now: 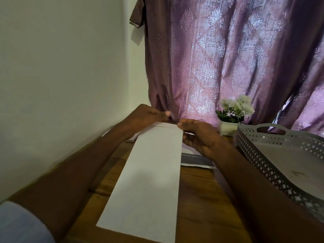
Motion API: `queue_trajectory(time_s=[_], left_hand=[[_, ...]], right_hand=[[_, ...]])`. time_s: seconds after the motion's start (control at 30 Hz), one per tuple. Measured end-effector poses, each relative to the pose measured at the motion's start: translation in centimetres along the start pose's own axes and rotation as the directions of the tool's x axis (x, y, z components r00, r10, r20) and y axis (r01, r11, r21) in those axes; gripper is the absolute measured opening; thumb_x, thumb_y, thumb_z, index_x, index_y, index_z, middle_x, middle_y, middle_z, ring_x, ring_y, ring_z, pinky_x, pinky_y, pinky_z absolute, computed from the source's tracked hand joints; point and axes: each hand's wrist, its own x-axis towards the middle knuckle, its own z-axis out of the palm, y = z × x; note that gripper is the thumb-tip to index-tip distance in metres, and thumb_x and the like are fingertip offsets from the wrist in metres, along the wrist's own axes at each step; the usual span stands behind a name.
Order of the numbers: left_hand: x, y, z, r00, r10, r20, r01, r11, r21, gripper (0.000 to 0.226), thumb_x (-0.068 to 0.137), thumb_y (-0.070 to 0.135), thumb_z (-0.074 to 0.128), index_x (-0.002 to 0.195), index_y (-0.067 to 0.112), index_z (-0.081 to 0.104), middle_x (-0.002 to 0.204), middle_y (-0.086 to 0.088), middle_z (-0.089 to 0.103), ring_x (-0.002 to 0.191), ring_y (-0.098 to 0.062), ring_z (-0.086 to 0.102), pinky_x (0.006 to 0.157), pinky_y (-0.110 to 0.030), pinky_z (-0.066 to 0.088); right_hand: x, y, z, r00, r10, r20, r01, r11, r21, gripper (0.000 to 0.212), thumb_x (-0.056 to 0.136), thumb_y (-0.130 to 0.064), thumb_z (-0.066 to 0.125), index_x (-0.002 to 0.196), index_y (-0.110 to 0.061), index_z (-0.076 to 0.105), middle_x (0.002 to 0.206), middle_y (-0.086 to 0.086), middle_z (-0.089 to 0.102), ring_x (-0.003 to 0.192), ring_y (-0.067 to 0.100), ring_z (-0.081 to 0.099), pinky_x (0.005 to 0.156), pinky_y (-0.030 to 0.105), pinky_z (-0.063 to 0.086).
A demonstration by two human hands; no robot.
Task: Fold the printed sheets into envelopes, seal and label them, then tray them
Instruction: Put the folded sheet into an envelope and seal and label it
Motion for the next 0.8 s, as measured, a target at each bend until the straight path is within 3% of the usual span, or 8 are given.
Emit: queue_trajectory(time_s=[0.07, 0.13, 0.27, 0.33, 0.43, 0.57, 0.67, 0.8], left_hand=[[-0.4, 0.1, -0.1, 0.993, 0.001, 0.12, -0.003, 1.0, 0.014, 0.023, 0.088, 0.047, 0.075, 0.086, 0.024, 0.078, 0.075, 0.018, 0.072, 0.069, -0.001, 0.069, 0.053, -0.005, 0.045], [-0.4, -0.1, -0.4, 0.986, -0.011, 0.169, 0.011, 1.0, 0.001, 0.016, 0.087, 0.041, 0.077, 0.086, 0.024, 0.077, 0.081, 0.014, 0.072, 0.073, -0.006, 0.068, 0.051, -0.003, 0.044], [-0.4, -0.3, -1.2, 0.991, -0.066, 0.114, 0.08, 0.989, -0.121, 0.016, 0.086, 0.035, 0.081, 0.085, 0.019, 0.077, 0.074, 0.013, 0.073, 0.067, -0.004, 0.068, 0.05, -0.006, 0.046], [-0.4, -0.6, -1.6, 0.991, -0.116, 0.071, 0.126, 0.981, -0.15, 0.024, 0.083, 0.04, 0.083, 0.088, 0.017, 0.078, 0.077, 0.01, 0.075, 0.07, -0.005, 0.069, 0.053, -0.011, 0.049], [-0.3, -1.7, -3.0, 0.976, -0.219, -0.01, 0.205, 0.928, -0.312, 0.043, 0.077, 0.038, 0.089, 0.102, 0.005, 0.079, 0.094, -0.006, 0.078, 0.089, -0.022, 0.073, 0.071, -0.026, 0.057], [-0.7, -2.3, -4.0, 0.949, -0.311, -0.052, 0.247, 0.835, -0.492, 0.054, 0.075, 0.032, 0.091, 0.112, -0.003, 0.073, 0.107, -0.015, 0.075, 0.097, -0.03, 0.071, 0.078, -0.033, 0.056], [-1.4, -1.8, -4.0, 0.958, -0.262, -0.114, 0.16, 0.822, -0.547, 0.046, 0.078, 0.027, 0.09, 0.112, -0.001, 0.075, 0.109, -0.014, 0.076, 0.1, -0.03, 0.071, 0.085, -0.034, 0.058], [-4.6, -0.3, -4.1, 0.972, -0.085, -0.219, -0.024, 0.891, -0.454, 0.02, 0.086, 0.022, 0.083, 0.1, 0.009, 0.078, 0.085, 0.002, 0.075, 0.074, -0.013, 0.067, 0.065, -0.024, 0.053]], right_hand=[[0.1, 0.0, 0.4, 1.0, -0.008, 0.009, 0.008, 1.0, -0.017, 0.023, 0.085, -0.003, 0.075, 0.107, -0.006, 0.074, 0.101, 0.016, 0.072, 0.087, 0.026, 0.064, 0.088, 0.037, 0.059], [0.0, 0.1, 0.6, 1.0, -0.017, -0.005, 0.017, 0.999, -0.027, 0.02, 0.085, -0.004, 0.076, 0.105, -0.007, 0.074, 0.1, 0.016, 0.072, 0.086, 0.026, 0.065, 0.088, 0.038, 0.059], [-0.6, 0.2, 1.4, 0.999, 0.008, 0.046, -0.005, 0.998, -0.063, 0.027, 0.089, -0.019, 0.075, 0.115, -0.009, 0.072, 0.104, 0.013, 0.075, 0.082, 0.023, 0.07, 0.067, 0.031, 0.06], [-1.2, 0.2, 1.5, 0.989, 0.072, 0.13, -0.05, 0.985, -0.164, 0.036, 0.09, -0.028, 0.075, 0.122, -0.011, 0.069, 0.112, 0.012, 0.075, 0.094, 0.025, 0.072, 0.075, 0.036, 0.061], [-2.5, -0.1, 1.5, 0.934, 0.191, 0.301, -0.085, 0.939, -0.333, 0.047, 0.09, -0.022, 0.077, 0.133, -0.008, 0.064, 0.13, 0.017, 0.068, 0.12, 0.034, 0.066, 0.105, 0.05, 0.051], [-5.2, -2.1, 1.4, 0.877, 0.334, 0.346, -0.139, 0.865, -0.482, 0.04, 0.093, -0.01, 0.069, 0.132, -0.003, 0.063, 0.124, 0.019, 0.071, 0.109, 0.034, 0.071, 0.096, 0.046, 0.058], [-7.2, -4.6, 1.0, 0.925, 0.275, 0.261, -0.063, 0.789, -0.611, 0.04, 0.088, -0.006, 0.073, 0.127, -0.004, 0.067, 0.117, 0.02, 0.073, 0.108, 0.039, 0.071, 0.098, 0.052, 0.056], [-10.8, -8.7, 0.7, 0.993, 0.008, 0.119, 0.098, 0.519, -0.849, 0.033, 0.076, -0.019, 0.088, 0.108, -0.016, 0.079, 0.099, 0.01, 0.079, 0.086, 0.029, 0.077, 0.086, 0.047, 0.062]])
